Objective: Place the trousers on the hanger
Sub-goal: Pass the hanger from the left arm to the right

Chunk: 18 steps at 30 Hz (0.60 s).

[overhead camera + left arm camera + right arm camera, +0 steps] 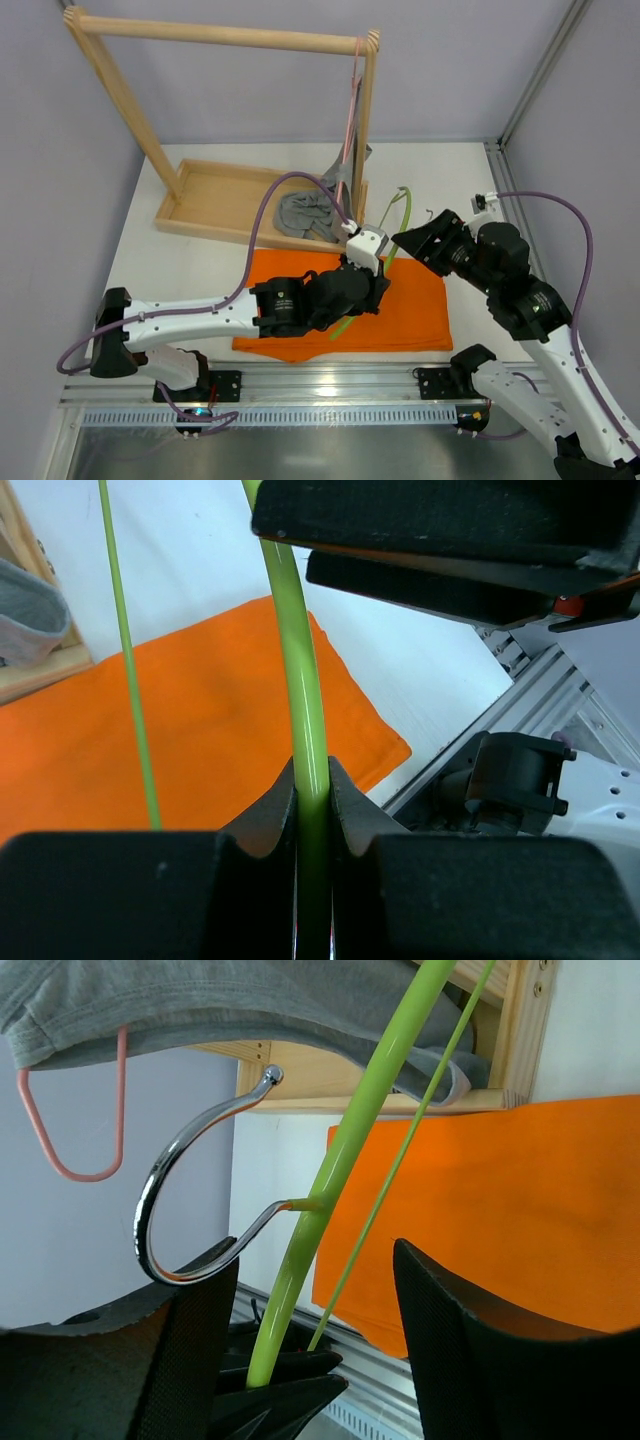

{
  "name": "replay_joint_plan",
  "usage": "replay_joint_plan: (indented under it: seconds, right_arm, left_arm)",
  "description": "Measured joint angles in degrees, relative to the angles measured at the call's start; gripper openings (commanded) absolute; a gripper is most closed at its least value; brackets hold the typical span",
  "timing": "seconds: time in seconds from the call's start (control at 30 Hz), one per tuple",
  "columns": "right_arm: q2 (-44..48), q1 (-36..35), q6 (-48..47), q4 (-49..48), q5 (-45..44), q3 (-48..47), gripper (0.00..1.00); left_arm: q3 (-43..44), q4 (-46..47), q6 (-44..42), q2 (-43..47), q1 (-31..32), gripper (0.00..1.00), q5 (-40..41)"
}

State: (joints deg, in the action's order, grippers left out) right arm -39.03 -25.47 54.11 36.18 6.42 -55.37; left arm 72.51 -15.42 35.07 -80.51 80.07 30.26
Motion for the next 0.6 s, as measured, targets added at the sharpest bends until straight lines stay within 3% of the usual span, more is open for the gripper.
replay_joint_plan:
  seconds: [0.17,0.43,0.57,0.6]
  right_arm:
    - [-1.09,-0.74,0.81,-1.44,-0.66,0.63,0.54]
    - [-4.04,-3.08,1.79,-0.94,-5.33,-0.28,0.51]
    - [-6.51,-6.12,2.10,-0.59,-9.42,-1.42,0.32]
    - [-6.91,-6.75,2.08,-0.59,-10.34,-1.64,0.19]
  left_arm:
    - [-0.02,2.19,-1.11,-1.03,-0.11,0.00,0.81]
    - [-0.50,6.05,-2.56,-1.64,-0.13,0.00,1.77]
    - [-0.52,6.60,-2.60,-2.73,-0.46,0.00,2.32]
    - [-0.55,6.60,-2.60,-2.95,-0.52,0.01,2.40]
